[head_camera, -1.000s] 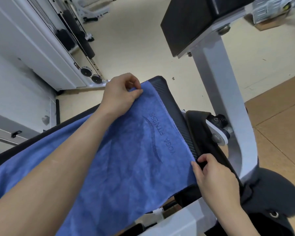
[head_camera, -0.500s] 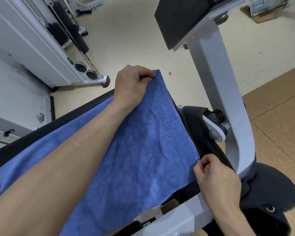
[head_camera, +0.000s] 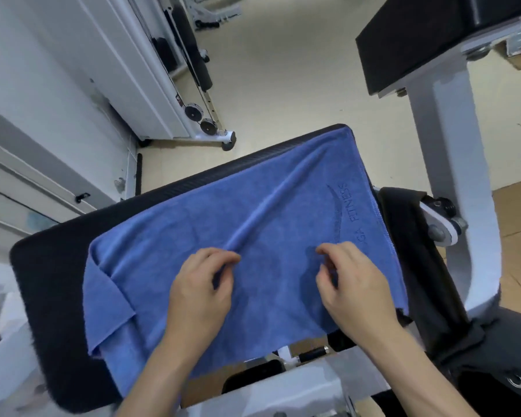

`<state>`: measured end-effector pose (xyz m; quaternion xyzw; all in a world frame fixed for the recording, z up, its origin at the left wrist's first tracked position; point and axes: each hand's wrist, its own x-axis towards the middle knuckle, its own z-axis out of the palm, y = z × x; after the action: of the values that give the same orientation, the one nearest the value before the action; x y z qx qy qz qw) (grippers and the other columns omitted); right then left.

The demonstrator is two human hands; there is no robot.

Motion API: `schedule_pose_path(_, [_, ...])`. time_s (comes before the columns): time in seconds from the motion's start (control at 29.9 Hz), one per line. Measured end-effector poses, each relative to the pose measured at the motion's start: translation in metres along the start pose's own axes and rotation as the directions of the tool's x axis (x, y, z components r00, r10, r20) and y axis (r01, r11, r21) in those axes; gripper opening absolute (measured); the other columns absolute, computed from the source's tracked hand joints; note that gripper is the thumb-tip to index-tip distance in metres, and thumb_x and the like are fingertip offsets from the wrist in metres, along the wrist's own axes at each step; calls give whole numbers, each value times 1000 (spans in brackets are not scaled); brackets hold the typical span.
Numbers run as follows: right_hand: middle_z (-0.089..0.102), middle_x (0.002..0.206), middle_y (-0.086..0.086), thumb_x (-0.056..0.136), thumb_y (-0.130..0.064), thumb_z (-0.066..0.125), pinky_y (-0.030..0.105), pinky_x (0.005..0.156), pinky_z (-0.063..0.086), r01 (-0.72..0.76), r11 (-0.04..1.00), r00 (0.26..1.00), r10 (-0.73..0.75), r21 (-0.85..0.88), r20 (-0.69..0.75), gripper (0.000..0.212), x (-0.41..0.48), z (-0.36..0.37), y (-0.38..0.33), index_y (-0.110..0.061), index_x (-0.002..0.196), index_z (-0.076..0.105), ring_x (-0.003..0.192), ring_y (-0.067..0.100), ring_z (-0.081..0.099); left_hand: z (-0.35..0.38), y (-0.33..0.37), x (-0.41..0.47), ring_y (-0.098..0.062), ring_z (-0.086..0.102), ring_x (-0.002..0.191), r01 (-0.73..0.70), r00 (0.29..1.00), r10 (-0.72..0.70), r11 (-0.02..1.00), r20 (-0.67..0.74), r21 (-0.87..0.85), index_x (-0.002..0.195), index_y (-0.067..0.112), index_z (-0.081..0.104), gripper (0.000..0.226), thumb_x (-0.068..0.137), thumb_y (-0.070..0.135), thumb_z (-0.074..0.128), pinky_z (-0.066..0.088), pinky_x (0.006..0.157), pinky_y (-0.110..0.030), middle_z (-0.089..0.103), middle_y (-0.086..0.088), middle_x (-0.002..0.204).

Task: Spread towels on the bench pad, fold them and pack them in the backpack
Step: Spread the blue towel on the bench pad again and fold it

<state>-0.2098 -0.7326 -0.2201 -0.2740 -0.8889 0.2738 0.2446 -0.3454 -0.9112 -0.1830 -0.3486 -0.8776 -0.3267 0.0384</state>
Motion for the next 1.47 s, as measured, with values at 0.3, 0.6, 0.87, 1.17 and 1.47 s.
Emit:
schedule_pose_path(0.3, [58, 107, 2, 77, -4, 56, 45, 61, 54, 523, 843, 795, -535, 123, 285, 39, 14, 59, -140, -16, 113, 62, 91, 29, 55, -78, -91, -114, -18, 56, 94, 466, 869, -422, 873, -258, 142, 110, 21, 66, 37, 78, 4, 71, 46, 80, -30, 55, 8, 103])
schedule_pose_path(0.6, [42, 151, 8, 59, 2, 66, 38, 71, 47, 829, 554, 515, -702, -77, 492, 80, -2, 142, -220, -30, 132, 56, 135, 32, 35, -105, -133, -114, -13, 58, 80, 685, 698, -712, 695, -78, -216, 97, 28, 61, 15, 84, 23, 67, 43, 65, -23, 60, 7, 89])
schedule_pose_path(0.87, [48, 143, 3, 80, -17, 63, 45, 90, 50, 730, 661, 539, -711, 171, 452, 27, 33, 150, -257, -18, 107, 63, 134, 24, 35, -130, -160, -88, -16, 42, 63, 583, 622, -779, 534, -87, -612, 75, 7, 51, 21, 93, 18, 49, 36, 61, -33, 49, -8, 67])
schedule_pose_path(1.17, [67, 100, -9, 94, -29, 59, 40, 80, 46, 677, 713, 568, -663, 180, 489, 12, 51, 160, -298, -21, 97, 68, 104, 24, 50, -149, -183, -56, -15, 26, 56, 518, 567, -800, 530, -195, -672, 60, 21, 26, 42, 94, 36, 47, 25, 57, -34, 27, 9, 54])
schedule_pose_path(1.47, [67, 96, 12, 98, -26, 43, 36, 67, 42, 635, 768, 708, -535, -82, 461, 24, 113, 207, -362, -13, 101, 63, 83, 33, 54, -153, -181, -71, -19, 51, 92, 568, 733, -626, 778, -265, -268, 134, 36, 30, 67, 82, -2, 50, 40, 70, -32, 52, 6, 120])
